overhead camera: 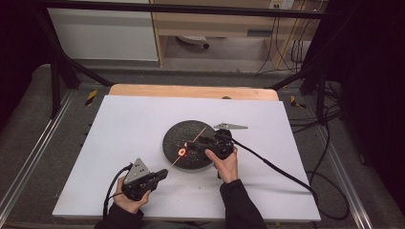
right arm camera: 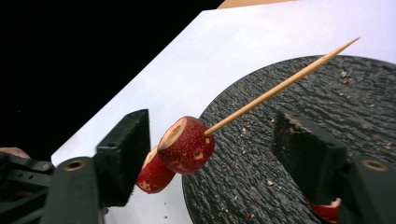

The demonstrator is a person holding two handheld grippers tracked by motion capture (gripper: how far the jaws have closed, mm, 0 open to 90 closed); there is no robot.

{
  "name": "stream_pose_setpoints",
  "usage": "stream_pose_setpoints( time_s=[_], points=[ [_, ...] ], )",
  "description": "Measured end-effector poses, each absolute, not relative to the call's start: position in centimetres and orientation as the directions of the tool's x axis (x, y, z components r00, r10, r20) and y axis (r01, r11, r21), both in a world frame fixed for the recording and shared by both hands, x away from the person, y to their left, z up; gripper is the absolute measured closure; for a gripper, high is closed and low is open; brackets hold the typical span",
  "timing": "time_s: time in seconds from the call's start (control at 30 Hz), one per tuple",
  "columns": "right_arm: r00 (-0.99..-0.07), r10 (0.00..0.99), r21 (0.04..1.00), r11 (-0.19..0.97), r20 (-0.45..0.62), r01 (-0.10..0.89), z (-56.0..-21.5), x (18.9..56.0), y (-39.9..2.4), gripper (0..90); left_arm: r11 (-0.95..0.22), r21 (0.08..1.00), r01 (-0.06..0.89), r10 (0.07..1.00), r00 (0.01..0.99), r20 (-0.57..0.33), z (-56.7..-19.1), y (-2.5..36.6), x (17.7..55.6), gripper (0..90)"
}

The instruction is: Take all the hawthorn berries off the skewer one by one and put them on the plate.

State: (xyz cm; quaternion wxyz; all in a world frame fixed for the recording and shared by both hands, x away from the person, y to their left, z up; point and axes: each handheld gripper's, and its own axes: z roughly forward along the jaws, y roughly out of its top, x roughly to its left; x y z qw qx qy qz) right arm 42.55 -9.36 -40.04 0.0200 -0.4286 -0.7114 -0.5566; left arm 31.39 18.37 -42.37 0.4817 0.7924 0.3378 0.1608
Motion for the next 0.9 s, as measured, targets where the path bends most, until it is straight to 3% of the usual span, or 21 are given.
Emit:
stream_pose_setpoints(
  time_s=[0.53, 0.9],
  points=[
    [-0.636, 0.528, 0.739, 0.023, 0.563, 0.674, -40.86, 42.49, -8.86, 59.3, -0.319, 0.868, 0.381, 0.685, 0.726, -0.067, -42.53, 18.12, 31.36, 88.1],
    [-0.635, 0.519, 0.738, 0.01, 0.573, 0.674, -40.61, 42.46, -8.97, 62.1, -0.318, 0.872, 0.372, 0.683, 0.728, -0.062, -42.43, 18.13, 31.29, 88.1]
  ],
)
